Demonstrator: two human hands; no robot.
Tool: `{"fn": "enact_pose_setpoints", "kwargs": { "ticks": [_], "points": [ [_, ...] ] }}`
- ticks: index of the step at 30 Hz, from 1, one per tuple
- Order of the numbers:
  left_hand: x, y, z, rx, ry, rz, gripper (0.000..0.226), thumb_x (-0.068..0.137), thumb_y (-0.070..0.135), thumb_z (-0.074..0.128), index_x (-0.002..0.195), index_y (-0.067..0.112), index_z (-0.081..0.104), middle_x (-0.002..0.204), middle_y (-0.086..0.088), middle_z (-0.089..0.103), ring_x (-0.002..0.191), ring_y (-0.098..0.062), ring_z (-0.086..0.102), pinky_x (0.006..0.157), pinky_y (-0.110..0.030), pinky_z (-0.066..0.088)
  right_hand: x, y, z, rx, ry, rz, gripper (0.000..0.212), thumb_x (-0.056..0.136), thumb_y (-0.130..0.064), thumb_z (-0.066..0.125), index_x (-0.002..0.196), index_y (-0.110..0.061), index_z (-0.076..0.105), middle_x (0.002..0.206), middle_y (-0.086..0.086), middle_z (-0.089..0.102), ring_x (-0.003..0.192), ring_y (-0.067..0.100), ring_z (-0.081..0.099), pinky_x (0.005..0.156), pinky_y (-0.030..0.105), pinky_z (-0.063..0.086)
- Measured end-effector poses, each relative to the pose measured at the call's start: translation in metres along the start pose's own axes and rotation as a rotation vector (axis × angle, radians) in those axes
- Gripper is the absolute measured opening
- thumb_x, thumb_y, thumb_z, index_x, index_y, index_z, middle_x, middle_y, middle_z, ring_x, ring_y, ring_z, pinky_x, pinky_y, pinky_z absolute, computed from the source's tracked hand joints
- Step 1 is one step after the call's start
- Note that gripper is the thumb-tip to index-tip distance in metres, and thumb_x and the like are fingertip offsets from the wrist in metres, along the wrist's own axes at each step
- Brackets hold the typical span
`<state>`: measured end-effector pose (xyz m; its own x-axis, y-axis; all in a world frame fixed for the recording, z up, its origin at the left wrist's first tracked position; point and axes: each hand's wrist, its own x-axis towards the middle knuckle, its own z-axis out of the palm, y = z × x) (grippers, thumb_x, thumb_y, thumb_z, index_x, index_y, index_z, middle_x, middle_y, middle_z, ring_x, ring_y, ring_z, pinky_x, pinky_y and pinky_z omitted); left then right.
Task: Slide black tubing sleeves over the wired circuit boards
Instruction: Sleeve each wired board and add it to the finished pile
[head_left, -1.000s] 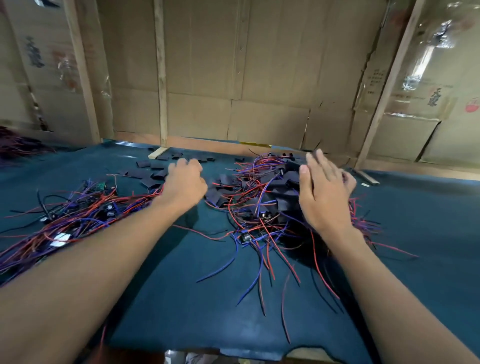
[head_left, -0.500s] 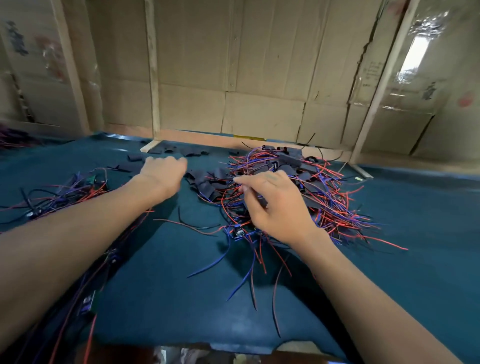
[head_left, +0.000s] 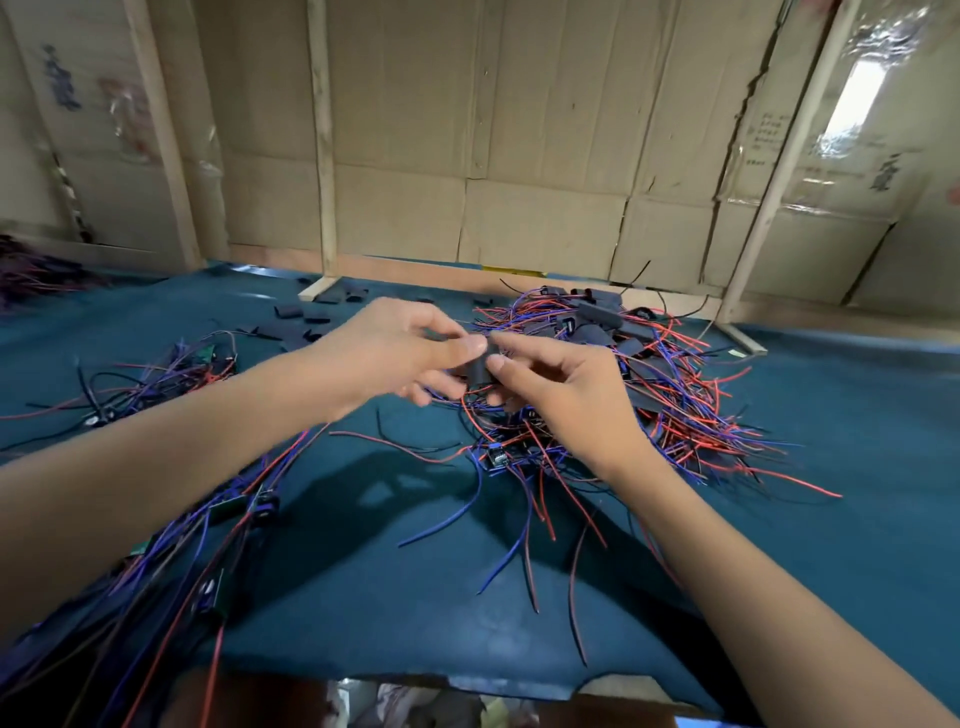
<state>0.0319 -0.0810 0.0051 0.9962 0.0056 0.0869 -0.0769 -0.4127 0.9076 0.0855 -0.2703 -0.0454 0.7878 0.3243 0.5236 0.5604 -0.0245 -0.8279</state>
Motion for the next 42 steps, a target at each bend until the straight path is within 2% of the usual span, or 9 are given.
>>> {"fn": "enact_pose_setpoints", "kwargs": {
  "ticks": [3, 6, 12, 16, 19, 24, 27, 35, 42],
  "points": [
    [-0.015, 0.006, -0.037, 1.036, -0.149, -0.219, 0.067, 0.076, 0.082, 0.054, 0.092, 0.017, 0.063, 0.082, -0.002, 0.071, 0.068, -0.02, 0.066, 0.064, -0.026, 0.051, 0.0, 0.004, -0.005, -0.043, 0.003, 0.022, 0.02, 0.094, -0.005, 0.068, 0.108, -0.018, 0.073, 0.08, 0.012, 0.074, 0.069, 0.024, 0.075, 0.065, 0.036, 0.059],
    [-0.038, -0.001, -0.052, 1.329, -0.45, -0.567, 0.066, 0.073, 0.071, 0.071, 0.103, 0.012, 0.064, 0.065, 0.002, 0.068, 0.048, -0.013, 0.059, 0.047, -0.017, 0.045, 0.004, 0.01, -0.007, -0.059, 0.024, 0.079, 0.027, 0.097, -0.007, 0.064, 0.121, -0.019, 0.068, 0.085, 0.004, 0.074, 0.07, 0.027, 0.075, 0.063, 0.041, 0.061],
    [-0.042, -0.013, -0.047, 0.998, -0.48, -0.526, 0.046, 0.083, 0.023, 0.081, 0.115, 0.023, 0.048, 0.061, 0.001, 0.067, 0.043, -0.01, 0.053, 0.046, -0.02, 0.043, 0.001, 0.014, 0.0, -0.12, 0.007, 0.115, 0.027, 0.101, -0.01, 0.055, 0.122, -0.024, 0.065, 0.098, 0.005, 0.072, 0.07, 0.028, 0.076, 0.075, 0.053, 0.061],
    [-0.013, -0.006, -0.036, 0.849, -0.114, -0.207, 0.054, 0.076, 0.023, 0.084, 0.118, 0.029, 0.05, 0.081, -0.004, 0.076, 0.062, -0.021, 0.063, 0.056, -0.026, 0.05, 0.004, 0.008, -0.003, 0.112, 0.043, 0.181, 0.025, 0.103, 0.0, 0.044, 0.117, -0.01, 0.062, 0.105, 0.017, 0.067, 0.072, 0.029, 0.074, 0.062, 0.043, 0.062],
    [0.021, 0.004, -0.019, 0.247, 0.162, -0.046, 0.047, 0.083, 0.011, 0.077, 0.119, 0.028, 0.052, 0.094, -0.01, 0.076, 0.072, -0.02, 0.065, 0.059, -0.028, 0.054, 0.007, 0.007, -0.007, 0.215, 0.066, 0.204, 0.027, 0.103, 0.007, 0.04, 0.116, -0.002, 0.061, 0.102, 0.025, 0.059, 0.068, 0.029, 0.068, 0.053, 0.034, 0.057],
    [0.066, 0.001, 0.007, -0.99, 0.259, -0.058, 0.007, 0.096, -0.003, 0.058, 0.096, 0.004, 0.059, 0.089, -0.012, 0.059, 0.079, -0.017, 0.059, 0.064, -0.028, 0.061, 0.008, 0.009, -0.012, 0.344, 0.079, 0.233, 0.021, 0.099, 0.009, 0.05, 0.106, 0.003, 0.069, 0.094, 0.015, 0.068, 0.06, 0.019, 0.062, 0.052, 0.026, 0.054],
    [0.074, -0.022, 0.021, -1.369, 0.308, -0.08, 0.007, 0.099, 0.009, 0.06, 0.104, 0.007, 0.063, 0.09, -0.008, 0.059, 0.085, -0.016, 0.059, 0.072, -0.031, 0.056, 0.009, 0.01, -0.018, 0.429, 0.064, 0.241, 0.017, 0.097, 0.008, 0.055, 0.105, 0.006, 0.071, 0.089, 0.016, 0.074, 0.068, 0.021, 0.069, 0.066, 0.027, 0.059],
    [0.069, -0.05, 0.057, -1.11, 0.234, -0.214, 0.033, 0.102, 0.047, 0.048, 0.114, 0.017, 0.05, 0.098, -0.009, 0.074, 0.072, -0.022, 0.067, 0.061, -0.031, 0.057, 0.01, 0.013, -0.023, 0.424, 0.062, 0.242, 0.015, 0.093, 0.011, 0.059, 0.101, 0.011, 0.072, 0.095, 0.022, 0.075, 0.08, 0.025, 0.073, 0.073, 0.027, 0.06],
    [0.073, -0.048, 0.076, -0.976, 0.112, -0.056, 0.015, 0.104, 0.005, 0.045, 0.104, 0.005, 0.061, 0.094, -0.012, 0.07, 0.072, -0.019, 0.07, 0.061, -0.027, 0.058, 0.011, 0.013, -0.025, 0.461, 0.061, 0.261, 0.015, 0.091, 0.013, 0.059, 0.1, 0.011, 0.072, 0.097, 0.024, 0.075, 0.085, 0.029, 0.074, 0.079, 0.03, 0.061]
  ]
}}
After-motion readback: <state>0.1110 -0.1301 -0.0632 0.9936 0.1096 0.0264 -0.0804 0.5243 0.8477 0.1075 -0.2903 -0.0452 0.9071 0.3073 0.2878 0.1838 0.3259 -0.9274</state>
